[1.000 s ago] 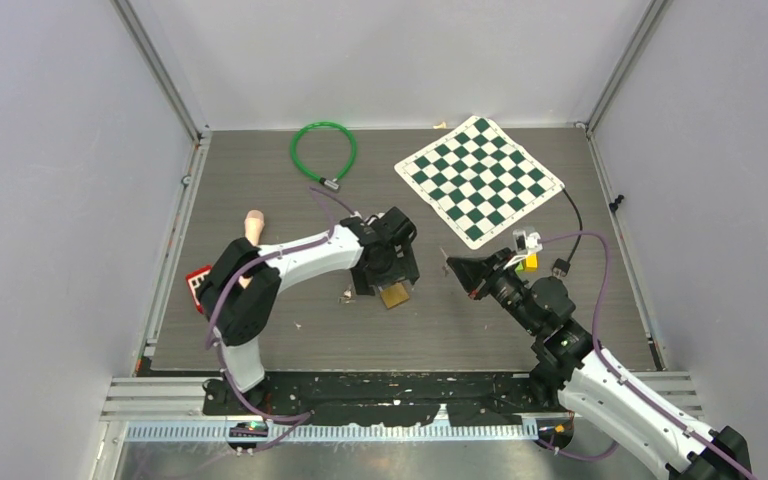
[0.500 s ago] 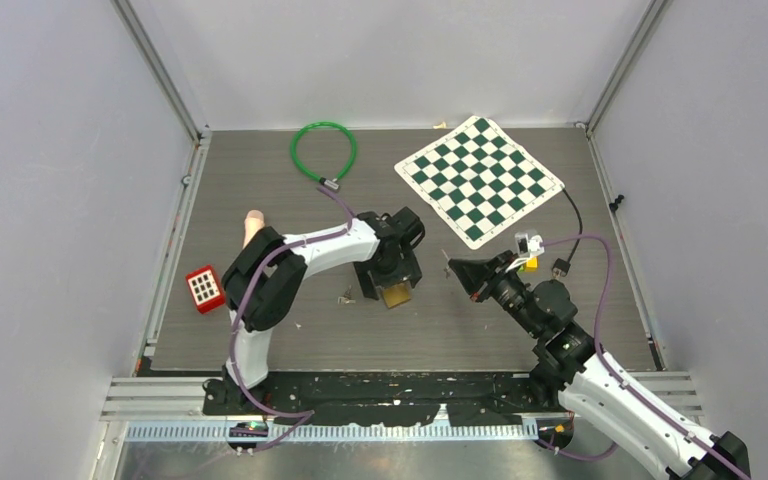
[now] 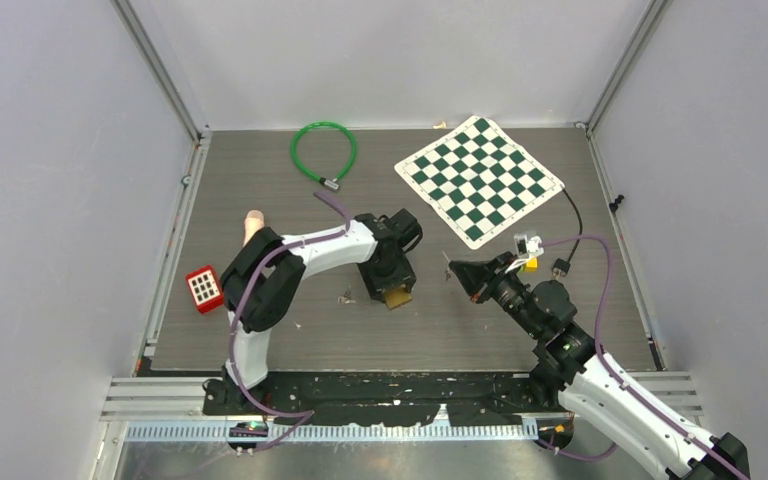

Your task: Unlock with the key

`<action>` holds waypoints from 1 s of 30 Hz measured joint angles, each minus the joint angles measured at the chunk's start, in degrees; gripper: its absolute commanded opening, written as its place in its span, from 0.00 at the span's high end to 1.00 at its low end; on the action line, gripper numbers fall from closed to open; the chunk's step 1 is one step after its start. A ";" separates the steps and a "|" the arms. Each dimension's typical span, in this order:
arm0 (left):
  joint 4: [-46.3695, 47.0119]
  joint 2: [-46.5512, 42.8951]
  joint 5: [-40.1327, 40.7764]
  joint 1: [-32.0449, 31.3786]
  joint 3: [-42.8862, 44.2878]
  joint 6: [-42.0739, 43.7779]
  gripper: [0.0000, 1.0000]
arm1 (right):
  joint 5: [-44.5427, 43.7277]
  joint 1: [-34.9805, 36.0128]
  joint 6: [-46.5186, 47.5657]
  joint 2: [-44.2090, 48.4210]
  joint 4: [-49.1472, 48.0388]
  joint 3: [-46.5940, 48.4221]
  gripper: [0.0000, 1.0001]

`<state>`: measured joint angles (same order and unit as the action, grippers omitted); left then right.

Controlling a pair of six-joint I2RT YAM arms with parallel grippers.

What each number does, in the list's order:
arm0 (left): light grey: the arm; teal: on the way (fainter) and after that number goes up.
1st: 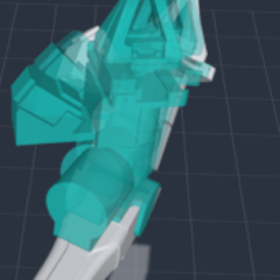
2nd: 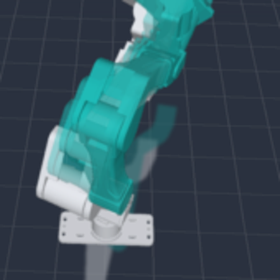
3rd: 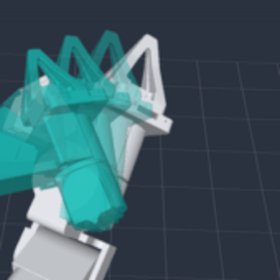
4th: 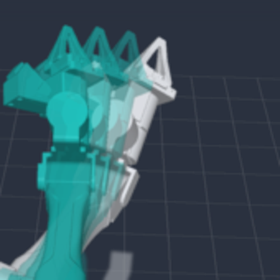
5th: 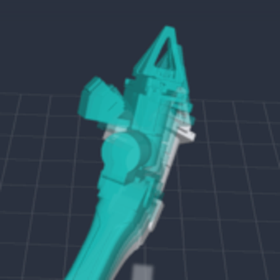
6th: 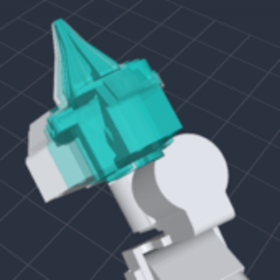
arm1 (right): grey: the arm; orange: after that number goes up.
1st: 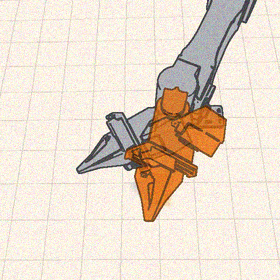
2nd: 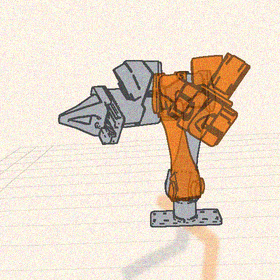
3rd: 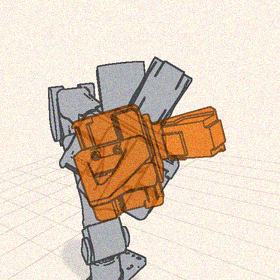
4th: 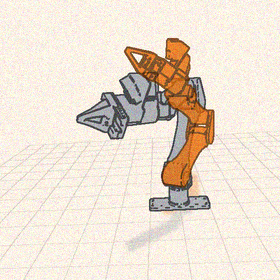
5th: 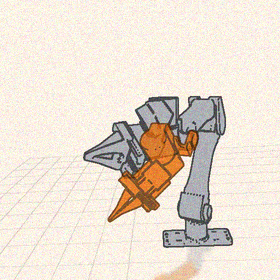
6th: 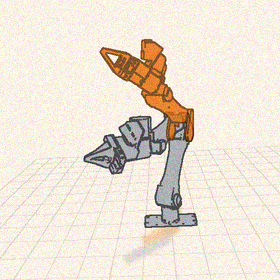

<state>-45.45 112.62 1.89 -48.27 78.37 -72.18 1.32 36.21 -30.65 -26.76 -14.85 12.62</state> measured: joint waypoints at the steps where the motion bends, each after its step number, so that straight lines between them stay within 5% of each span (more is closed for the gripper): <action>1: 0.57 -0.44 -0.04 0.02 -0.63 -0.39 0.70 | 0.02 0.00 0.17 0.00 0.00 0.00 0.95; 8: 3.76 -6.51 0.15 0.68 -7.39 -3.54 0.89 | 3.58 0.00 1.09 -2.14 -0.07 0.00 0.95; 19: 13.46 -30.51 0.59 5.68 -18.60 -11.04 0.95 | 14.21 0.63 1.49 -9.62 -3.13 0.00 0.95; 30: 21.84 -35.06 -2.49 6.29 -24.15 -14.86 0.97 | 17.29 3.10 -4.70 -17.03 -9.64 0.13 0.95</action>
<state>-23.62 77.56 -0.60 -41.98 54.22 -87.05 18.61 39.31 -35.35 -43.79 -24.49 12.75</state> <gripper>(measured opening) 0.598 0.062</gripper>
